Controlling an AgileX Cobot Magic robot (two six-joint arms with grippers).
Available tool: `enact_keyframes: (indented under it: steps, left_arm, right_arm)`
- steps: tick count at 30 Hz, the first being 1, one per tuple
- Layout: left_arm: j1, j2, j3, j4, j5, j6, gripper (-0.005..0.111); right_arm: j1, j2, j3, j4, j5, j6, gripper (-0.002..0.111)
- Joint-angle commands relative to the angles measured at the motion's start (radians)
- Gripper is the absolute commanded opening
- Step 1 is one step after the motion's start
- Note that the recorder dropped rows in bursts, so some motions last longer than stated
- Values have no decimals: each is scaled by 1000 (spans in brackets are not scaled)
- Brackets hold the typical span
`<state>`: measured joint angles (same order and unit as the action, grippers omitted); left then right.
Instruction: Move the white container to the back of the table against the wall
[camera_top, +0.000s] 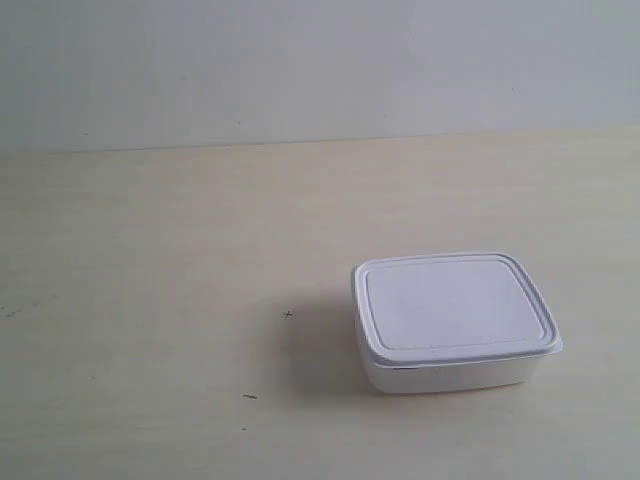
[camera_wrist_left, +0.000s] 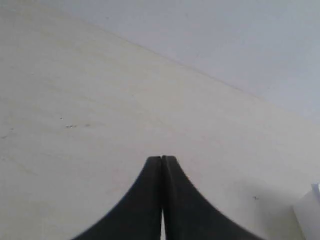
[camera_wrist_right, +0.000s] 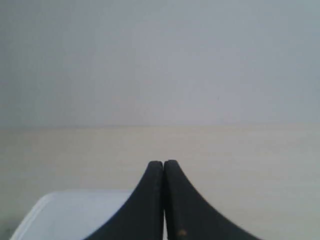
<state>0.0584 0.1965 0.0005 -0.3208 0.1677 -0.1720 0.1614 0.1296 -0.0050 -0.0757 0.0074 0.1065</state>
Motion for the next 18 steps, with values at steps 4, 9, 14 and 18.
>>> enact_keyframes:
  steps: [4, 9, 14, 18]
  left_arm:
    - [1, -3, 0, -118, -141, -28, 0]
    - [1, -3, 0, -142, -168, -175, 0]
    - [1, -3, 0, -113, -153, -162, 0]
    - [1, 7, -51, -47, -81, -162, 0]
  right_arm:
    - [-6, -2, 5, -1, -167, 45, 0]
    - [-6, -2, 5, -1, -270, 54, 0]
    - [-6, -2, 5, -1, -259, 255, 0]
    - [-6, -1, -14, -1, -97, 321, 0]
